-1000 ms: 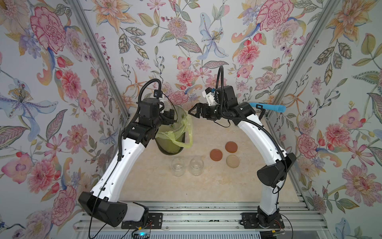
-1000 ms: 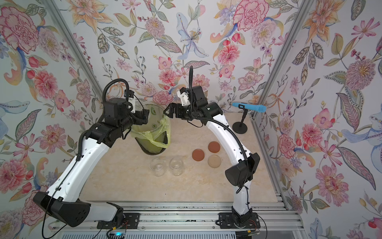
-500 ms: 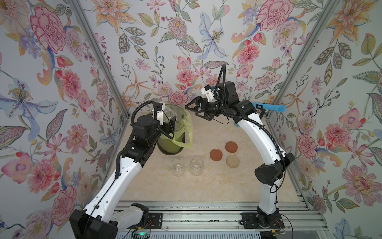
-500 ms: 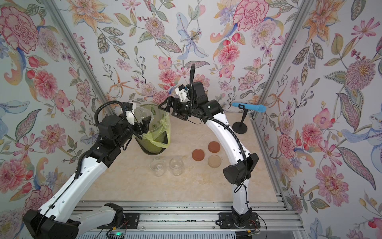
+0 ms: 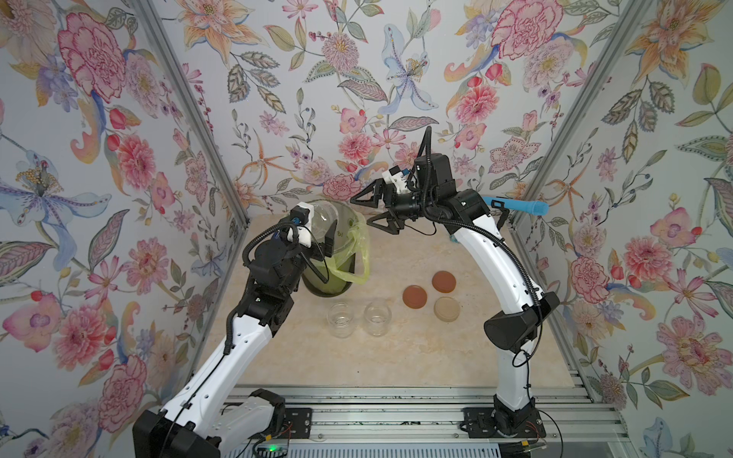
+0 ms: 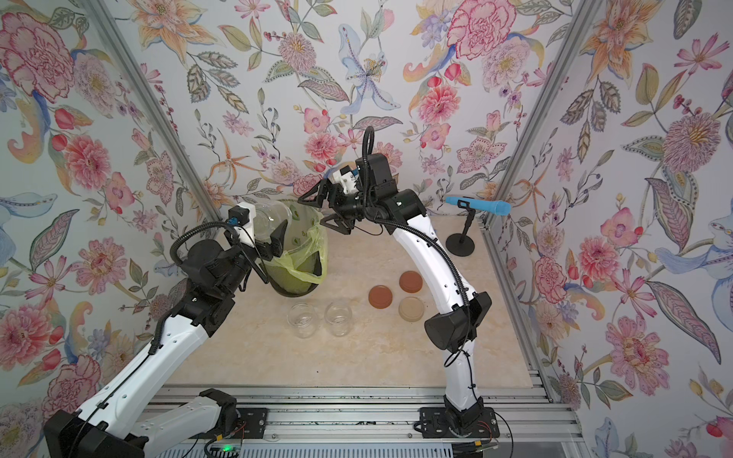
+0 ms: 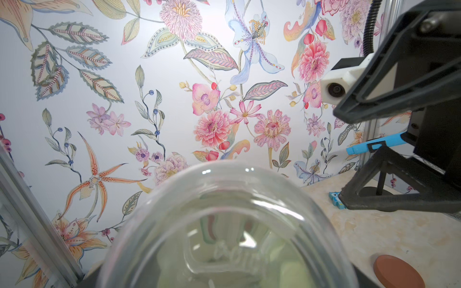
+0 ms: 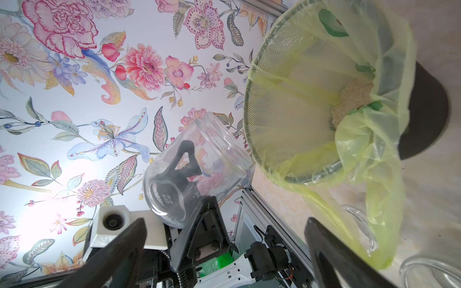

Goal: Empty moldy rice from jars
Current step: Place the jar at the center of the board.

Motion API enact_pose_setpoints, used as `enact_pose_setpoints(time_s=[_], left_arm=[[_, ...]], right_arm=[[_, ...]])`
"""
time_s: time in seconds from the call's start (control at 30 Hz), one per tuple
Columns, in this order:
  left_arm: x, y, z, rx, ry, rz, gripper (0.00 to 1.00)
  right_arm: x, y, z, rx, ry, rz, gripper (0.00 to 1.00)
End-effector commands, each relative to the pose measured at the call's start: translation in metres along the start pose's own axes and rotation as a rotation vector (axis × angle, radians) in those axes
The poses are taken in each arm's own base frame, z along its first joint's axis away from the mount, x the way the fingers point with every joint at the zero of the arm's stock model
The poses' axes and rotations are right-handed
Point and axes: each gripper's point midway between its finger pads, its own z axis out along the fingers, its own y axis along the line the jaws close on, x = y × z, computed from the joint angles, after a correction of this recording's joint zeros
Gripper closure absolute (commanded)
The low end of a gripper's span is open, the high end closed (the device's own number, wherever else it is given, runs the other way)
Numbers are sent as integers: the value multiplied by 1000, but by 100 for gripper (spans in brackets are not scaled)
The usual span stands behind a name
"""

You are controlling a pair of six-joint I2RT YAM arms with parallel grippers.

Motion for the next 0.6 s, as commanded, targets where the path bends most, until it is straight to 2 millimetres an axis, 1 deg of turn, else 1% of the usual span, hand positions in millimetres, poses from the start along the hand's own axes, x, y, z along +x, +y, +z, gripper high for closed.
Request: enact_pose_setpoints(time_s=[0.0, 0.2, 0.37, 0.57], left_arm=[[-42, -2, -11, 9, -208, 81, 100], [-47, -12, -17, 42, -293, 172, 100], [-44, -19, -14, 72, -296, 229, 100], [-40, -22, -10, 80, -293, 255, 100]], right_arm=[[6, 2, 12, -34, 66, 117, 0], [9, 4, 19, -59, 124, 230, 0], [12, 2, 22, -61, 155, 305, 0], [18, 12, 24, -81, 178, 349, 0]])
